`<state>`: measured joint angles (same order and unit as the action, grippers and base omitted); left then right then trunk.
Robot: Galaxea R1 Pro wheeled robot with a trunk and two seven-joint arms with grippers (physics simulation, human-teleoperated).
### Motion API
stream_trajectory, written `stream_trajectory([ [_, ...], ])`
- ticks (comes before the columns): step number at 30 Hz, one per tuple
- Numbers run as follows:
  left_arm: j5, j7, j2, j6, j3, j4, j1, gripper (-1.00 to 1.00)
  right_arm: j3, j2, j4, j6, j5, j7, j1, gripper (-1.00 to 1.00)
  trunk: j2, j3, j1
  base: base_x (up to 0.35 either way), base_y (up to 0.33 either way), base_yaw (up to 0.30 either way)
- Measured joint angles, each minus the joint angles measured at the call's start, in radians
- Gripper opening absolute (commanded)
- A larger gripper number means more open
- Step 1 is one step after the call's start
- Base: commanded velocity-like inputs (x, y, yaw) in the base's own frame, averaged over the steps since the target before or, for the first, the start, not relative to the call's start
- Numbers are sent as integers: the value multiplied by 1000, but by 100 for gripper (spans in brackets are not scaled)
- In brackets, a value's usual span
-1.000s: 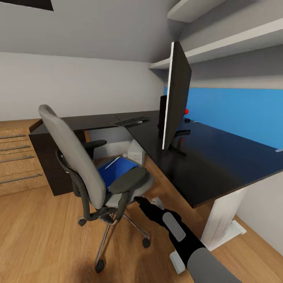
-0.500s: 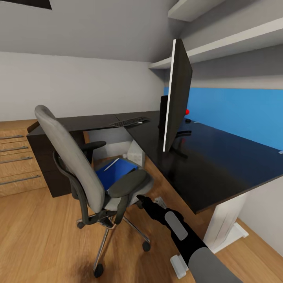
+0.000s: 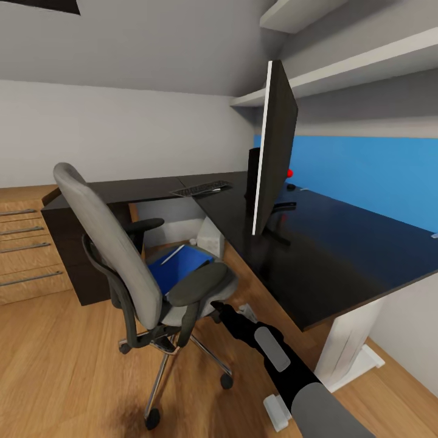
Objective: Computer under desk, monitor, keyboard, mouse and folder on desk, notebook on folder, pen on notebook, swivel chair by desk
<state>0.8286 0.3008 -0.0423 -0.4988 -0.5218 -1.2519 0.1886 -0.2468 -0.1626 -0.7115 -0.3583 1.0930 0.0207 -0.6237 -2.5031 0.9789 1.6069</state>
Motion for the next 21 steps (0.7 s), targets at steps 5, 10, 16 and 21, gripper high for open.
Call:
stream_trajectory([
  [5,1,0,0,0,0,1,0,100,-5,0,-2,-3,0,-1,0,100,0,0,0,0,0,0],
  [10,1,0,0,0,0,1,0,100,-8,0,-3,-8,0,-2,0,100,0,0,0,0,0,10],
  [16,1,0,0,0,0,1,0,100,-10,-1,-3,-11,0,-4,0,100,0,-2,0,0,0,118],
  [21,1,0,0,1,0,1,0,100,-10,-1,-4,-12,0,-5,0,100,0,-5,0,0,0,186],
])
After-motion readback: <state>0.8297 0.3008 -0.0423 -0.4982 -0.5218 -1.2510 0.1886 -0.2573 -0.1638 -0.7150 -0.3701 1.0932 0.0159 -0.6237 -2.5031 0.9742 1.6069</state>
